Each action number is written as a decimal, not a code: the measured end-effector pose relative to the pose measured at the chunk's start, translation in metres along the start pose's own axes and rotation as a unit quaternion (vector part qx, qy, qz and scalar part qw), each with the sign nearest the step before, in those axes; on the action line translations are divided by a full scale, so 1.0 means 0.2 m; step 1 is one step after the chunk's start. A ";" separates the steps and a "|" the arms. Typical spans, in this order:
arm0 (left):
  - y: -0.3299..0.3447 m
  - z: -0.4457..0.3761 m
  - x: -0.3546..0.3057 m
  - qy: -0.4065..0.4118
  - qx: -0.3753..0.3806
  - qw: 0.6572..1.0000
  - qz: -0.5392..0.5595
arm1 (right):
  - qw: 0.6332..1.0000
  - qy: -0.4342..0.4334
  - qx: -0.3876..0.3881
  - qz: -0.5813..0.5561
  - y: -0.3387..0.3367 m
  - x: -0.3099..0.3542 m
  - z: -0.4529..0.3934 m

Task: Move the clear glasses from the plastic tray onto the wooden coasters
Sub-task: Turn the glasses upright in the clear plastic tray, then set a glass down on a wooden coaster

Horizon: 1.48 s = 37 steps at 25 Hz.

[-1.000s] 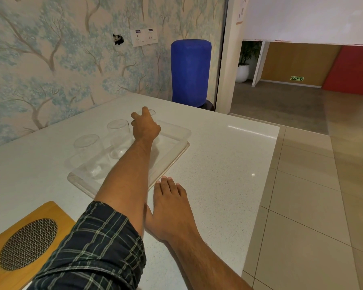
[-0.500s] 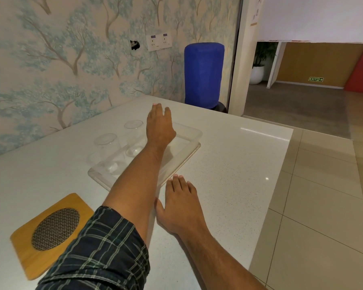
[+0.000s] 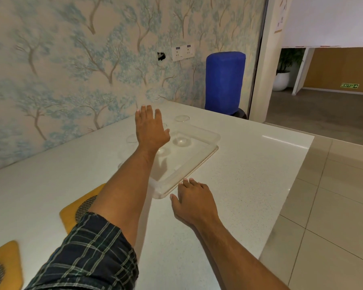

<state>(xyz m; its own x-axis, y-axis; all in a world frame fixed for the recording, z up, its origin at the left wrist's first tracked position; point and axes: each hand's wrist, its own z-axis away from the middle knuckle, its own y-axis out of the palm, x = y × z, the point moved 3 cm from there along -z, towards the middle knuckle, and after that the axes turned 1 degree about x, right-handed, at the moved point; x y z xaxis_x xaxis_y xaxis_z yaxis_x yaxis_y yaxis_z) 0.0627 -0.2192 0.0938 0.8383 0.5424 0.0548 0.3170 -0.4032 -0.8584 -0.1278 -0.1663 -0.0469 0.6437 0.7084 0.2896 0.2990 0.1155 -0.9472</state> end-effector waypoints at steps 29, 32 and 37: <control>-0.06 0.25 0.31 -0.135 0.070 0.965 0.212 | 0.998 -0.043 -0.047 0.019 -0.03 0.00 0.02; -0.19 0.30 0.38 -0.119 0.043 0.968 0.218 | 0.997 -0.054 -0.060 0.017 -0.05 0.02 0.04; -0.37 0.43 0.52 -0.110 0.029 0.972 0.206 | 0.993 -0.090 -0.072 0.037 -0.07 0.04 0.08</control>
<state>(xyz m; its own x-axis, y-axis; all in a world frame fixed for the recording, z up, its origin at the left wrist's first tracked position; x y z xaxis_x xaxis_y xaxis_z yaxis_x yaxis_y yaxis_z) 0.0878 -0.0688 0.1191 0.7711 0.4917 -0.4046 -0.0559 -0.5806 -0.8123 -0.1386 -0.1513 -0.0327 0.5358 0.8254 0.1781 0.3613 -0.0334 -0.9318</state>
